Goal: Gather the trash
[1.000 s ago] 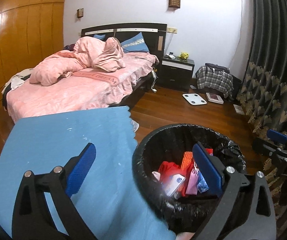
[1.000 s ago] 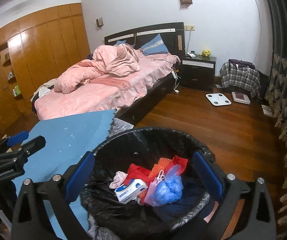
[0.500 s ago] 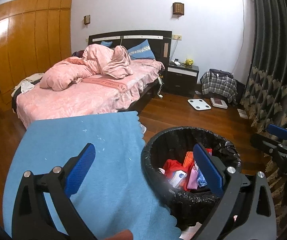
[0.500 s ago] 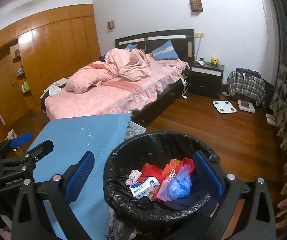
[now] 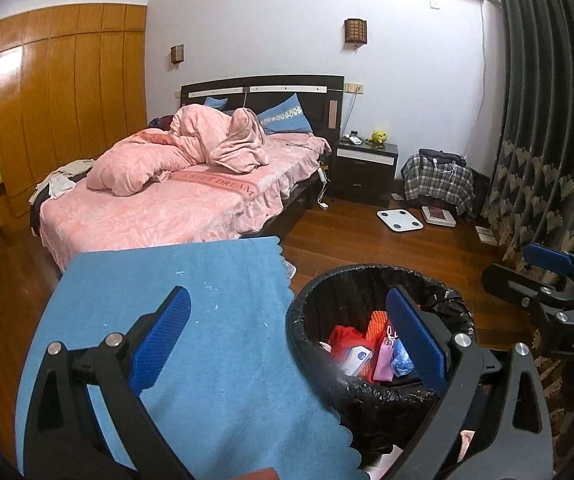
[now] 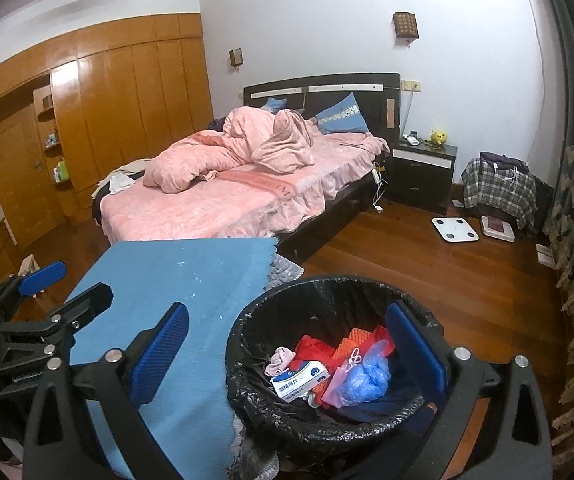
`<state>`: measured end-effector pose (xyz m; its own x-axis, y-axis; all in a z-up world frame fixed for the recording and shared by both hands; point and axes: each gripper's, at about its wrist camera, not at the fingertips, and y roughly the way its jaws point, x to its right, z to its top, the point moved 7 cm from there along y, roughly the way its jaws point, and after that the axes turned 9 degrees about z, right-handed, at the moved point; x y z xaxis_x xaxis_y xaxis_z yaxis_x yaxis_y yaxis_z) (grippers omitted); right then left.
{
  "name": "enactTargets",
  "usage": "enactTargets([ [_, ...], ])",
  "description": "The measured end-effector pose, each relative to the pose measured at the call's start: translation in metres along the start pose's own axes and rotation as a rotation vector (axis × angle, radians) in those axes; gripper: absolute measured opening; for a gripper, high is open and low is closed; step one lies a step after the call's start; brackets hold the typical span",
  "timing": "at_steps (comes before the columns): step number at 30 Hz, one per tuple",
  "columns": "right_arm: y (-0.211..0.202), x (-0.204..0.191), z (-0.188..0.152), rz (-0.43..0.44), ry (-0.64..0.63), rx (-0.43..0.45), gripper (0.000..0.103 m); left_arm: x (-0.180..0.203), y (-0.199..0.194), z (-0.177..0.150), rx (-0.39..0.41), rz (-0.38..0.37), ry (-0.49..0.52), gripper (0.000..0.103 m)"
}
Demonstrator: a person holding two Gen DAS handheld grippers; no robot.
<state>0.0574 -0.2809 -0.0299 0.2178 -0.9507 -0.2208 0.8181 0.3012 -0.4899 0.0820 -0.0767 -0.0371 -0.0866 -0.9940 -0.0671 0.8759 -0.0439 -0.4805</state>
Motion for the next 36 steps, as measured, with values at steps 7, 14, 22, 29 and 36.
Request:
enactTargets([
  [7,-0.0012,-0.0007,0.0024,0.002,-0.003,0.001,0.097,-0.0035,-0.0036,0.0009,0.007,0.003,-0.008,0.096],
  [14,-0.0012,-0.0016,0.0017,0.001,-0.002,0.001,0.097,-0.0045,-0.0042,0.0004,0.008,0.003,-0.008,0.096],
  [22,-0.0009,-0.0019,0.0014,0.001,-0.002,0.001,0.097,-0.0049,-0.0043,0.0003,0.008,0.003,-0.008,0.096],
  [29,-0.001,-0.003,0.0011,0.001,-0.003,0.001,0.097,-0.005,-0.0041,-0.0002,0.008,0.003,-0.008,0.096],
  [36,-0.0006,-0.0028,0.0009,0.0,-0.003,0.001,0.097,-0.005,-0.0037,-0.0002,0.008,0.003,-0.008,0.096],
])
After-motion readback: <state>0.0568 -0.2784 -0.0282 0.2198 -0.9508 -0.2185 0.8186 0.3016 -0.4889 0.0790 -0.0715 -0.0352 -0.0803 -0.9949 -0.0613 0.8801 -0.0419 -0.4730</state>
